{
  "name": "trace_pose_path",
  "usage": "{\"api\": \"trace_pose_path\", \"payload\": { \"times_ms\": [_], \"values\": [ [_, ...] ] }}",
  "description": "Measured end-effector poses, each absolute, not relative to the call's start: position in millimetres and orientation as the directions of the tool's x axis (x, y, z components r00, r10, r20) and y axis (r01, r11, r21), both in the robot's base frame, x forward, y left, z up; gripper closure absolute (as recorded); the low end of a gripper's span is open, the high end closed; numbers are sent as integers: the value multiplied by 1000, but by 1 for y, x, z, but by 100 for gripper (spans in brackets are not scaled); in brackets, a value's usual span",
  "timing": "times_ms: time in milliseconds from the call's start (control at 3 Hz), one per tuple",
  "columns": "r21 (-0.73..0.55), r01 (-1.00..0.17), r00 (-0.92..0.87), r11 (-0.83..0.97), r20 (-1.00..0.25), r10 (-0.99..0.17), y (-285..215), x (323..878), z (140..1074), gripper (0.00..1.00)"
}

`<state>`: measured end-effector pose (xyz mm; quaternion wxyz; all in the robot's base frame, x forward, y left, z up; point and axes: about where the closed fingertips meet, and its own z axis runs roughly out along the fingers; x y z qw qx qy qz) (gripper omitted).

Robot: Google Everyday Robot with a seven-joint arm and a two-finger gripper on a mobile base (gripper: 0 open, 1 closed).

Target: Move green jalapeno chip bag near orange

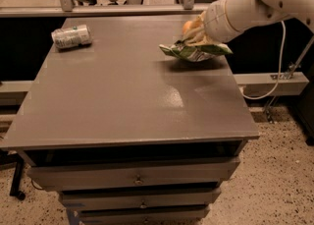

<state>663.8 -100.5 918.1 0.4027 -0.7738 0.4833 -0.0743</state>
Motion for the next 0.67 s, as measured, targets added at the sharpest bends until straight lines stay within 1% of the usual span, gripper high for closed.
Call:
{"api": "trace_pose_path", "payload": {
  "times_ms": [667],
  "values": [
    [-683,-704,478,-193,-256,-840,-130,719,909,100]
  ]
}}
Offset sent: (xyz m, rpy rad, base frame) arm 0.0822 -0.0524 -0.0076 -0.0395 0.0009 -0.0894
